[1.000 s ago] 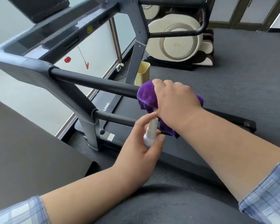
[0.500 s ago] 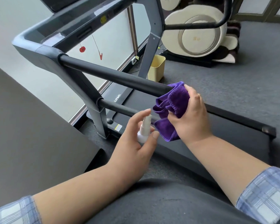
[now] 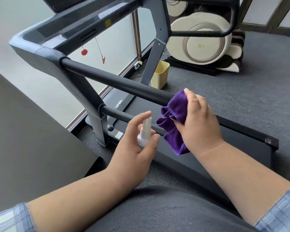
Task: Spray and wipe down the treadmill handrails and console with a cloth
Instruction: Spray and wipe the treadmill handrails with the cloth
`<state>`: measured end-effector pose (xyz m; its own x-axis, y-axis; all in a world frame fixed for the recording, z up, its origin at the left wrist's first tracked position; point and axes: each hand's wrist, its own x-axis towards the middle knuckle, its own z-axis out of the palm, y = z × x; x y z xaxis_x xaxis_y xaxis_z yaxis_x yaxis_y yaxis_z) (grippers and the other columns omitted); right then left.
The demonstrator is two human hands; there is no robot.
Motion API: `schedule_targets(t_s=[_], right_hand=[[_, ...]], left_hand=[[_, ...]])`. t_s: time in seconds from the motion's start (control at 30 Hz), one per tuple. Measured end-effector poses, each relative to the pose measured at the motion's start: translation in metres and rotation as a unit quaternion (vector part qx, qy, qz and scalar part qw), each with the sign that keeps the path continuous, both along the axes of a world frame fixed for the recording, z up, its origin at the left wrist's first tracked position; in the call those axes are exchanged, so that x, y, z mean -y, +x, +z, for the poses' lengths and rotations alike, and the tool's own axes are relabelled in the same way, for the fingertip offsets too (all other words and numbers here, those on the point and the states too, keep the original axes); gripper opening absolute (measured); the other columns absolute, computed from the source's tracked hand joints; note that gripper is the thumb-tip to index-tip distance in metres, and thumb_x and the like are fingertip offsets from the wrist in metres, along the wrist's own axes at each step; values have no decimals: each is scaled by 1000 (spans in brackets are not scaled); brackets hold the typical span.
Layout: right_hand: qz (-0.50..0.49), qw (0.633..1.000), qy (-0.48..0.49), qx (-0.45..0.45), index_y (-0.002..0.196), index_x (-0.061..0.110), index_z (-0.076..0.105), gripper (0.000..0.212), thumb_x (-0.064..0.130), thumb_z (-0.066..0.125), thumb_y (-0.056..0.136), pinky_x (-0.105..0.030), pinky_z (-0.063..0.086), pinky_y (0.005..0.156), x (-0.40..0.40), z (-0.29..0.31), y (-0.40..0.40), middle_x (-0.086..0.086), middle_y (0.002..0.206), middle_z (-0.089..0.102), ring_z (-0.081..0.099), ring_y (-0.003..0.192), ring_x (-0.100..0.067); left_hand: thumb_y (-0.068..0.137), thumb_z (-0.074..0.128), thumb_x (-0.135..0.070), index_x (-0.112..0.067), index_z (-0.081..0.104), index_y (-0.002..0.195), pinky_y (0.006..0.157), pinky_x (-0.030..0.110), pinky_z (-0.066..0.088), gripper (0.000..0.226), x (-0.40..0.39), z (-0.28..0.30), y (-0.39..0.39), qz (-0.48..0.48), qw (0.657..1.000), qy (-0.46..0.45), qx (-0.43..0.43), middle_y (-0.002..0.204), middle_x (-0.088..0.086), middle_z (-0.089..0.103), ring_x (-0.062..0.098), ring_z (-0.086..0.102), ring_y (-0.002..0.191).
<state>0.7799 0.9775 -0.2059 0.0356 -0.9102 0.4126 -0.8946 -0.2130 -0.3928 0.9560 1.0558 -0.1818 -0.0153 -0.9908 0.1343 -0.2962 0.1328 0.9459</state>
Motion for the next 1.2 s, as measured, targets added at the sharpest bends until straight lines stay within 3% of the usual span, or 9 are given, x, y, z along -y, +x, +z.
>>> schedule_targets(t_s=[0.1,0.23,0.37,0.6,0.77,0.97,1.2], right_hand=[[5,995,14,-101,149,14,39,86,32,82,77,-48,48,91,8,23,12,-15,132,54,58,112,-38],[-7,976,48,-212,147,19,37,69,39,68,88,-43,48,85,24,50,39,-8,125,57,60,107,-31],[-20,956,46,-290,126,18,46,41,30,64,91,-39,47,78,44,61,82,-5,112,61,64,100,-28],[-23,948,44,-316,118,18,48,30,29,61,94,-39,47,78,78,63,151,-6,112,62,64,100,-28],[-24,944,45,-325,123,16,48,34,30,61,94,-39,47,79,103,61,202,-8,115,61,64,102,-30],[-29,949,49,-310,125,15,47,36,31,60,96,-41,46,86,134,63,269,-10,121,59,61,108,-31],[-22,952,35,-303,132,10,46,34,13,42,98,-44,44,91,163,64,343,-13,129,56,57,116,-34]], left_hand=[[95,62,-18,-58,42,124,61,21,48,53,8,0,9,-8,1000,0,-8,92,-11,61,8,51,63],[95,61,-16,-56,42,124,61,15,47,53,17,3,27,-17,1000,-5,-14,92,-15,61,9,51,64],[95,61,-17,-59,41,122,63,12,45,54,25,2,53,-13,1000,7,-10,92,-21,60,1,49,63],[96,61,-14,-52,43,124,66,11,44,51,39,4,109,11,1000,12,-23,94,-12,59,1,50,67],[95,62,-20,-64,41,120,71,10,43,55,47,-2,157,23,999,29,-26,94,-9,60,8,54,73],[95,62,-18,-65,43,118,74,9,45,56,60,-11,207,3,998,35,-44,99,-11,59,17,55,81],[94,63,-20,-64,43,119,79,6,41,54,69,-21,255,9,998,55,-32,96,-14,60,2,57,84]])
